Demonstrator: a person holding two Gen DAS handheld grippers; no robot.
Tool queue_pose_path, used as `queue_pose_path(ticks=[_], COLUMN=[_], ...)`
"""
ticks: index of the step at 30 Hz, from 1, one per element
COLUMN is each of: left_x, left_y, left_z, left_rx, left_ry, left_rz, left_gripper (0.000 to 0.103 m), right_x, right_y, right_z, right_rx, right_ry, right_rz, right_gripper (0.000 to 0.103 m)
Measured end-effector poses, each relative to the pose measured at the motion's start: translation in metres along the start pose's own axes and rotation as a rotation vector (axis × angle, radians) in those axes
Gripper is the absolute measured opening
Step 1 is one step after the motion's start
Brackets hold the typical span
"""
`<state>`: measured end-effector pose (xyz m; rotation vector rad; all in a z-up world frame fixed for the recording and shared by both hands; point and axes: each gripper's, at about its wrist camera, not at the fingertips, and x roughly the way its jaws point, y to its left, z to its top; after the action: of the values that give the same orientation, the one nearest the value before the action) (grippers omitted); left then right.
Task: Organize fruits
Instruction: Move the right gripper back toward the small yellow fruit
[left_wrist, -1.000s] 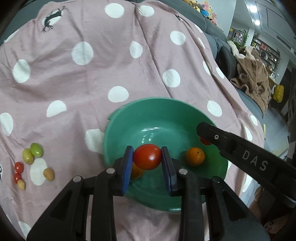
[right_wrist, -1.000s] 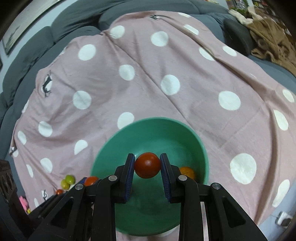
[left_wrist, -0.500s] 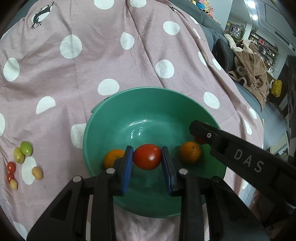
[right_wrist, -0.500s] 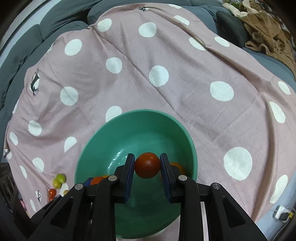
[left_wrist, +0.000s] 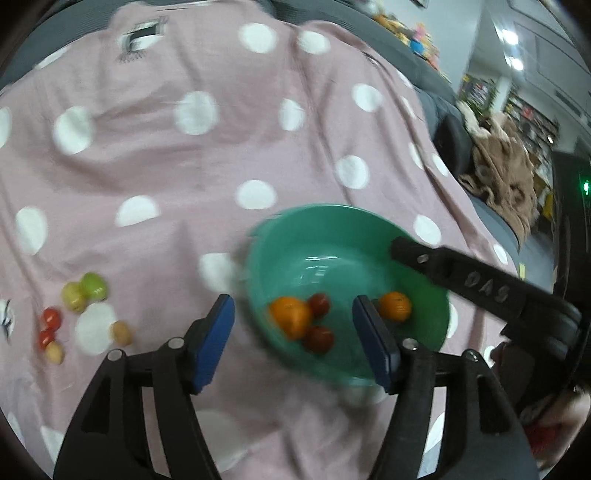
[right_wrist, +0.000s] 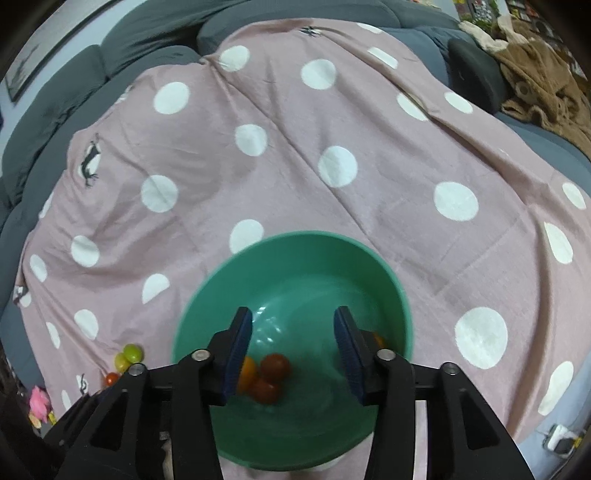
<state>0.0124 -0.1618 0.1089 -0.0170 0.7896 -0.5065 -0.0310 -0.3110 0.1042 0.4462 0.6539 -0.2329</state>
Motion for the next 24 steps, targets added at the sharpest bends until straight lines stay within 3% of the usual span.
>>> queue_pose_path(ticks=[10,15,20,24], left_x=[-0.054,-0.061,-0.058,-0.055], left_y=[0.131,0.19,0.22,0.23], left_z=[-0.026,-0.049,-0.055,-0.059], left_rx=[-0.195,-0.331,-0.399,-0.438], left_ry=[-0.026,-0.019,0.01,0.03], left_rz=[0.28,0.371,0.394,0.369], left_gripper=[0.068,0.067,0.067,0.067], right_x=[0.005,0.016,0.037,0.057], right_y=[0.072,0.116,0.152,0.176], right_z=[-0.014,-0.033,-0.057,-0.078], right_rx=[-0.16,-0.252,-0.331,-0.38], right_ry=[0.025,0.062,0.111,0.192], right_rz=[0.15,0.236,0.248,0.246], right_gripper=[0.053,0.053,0.053,0.053])
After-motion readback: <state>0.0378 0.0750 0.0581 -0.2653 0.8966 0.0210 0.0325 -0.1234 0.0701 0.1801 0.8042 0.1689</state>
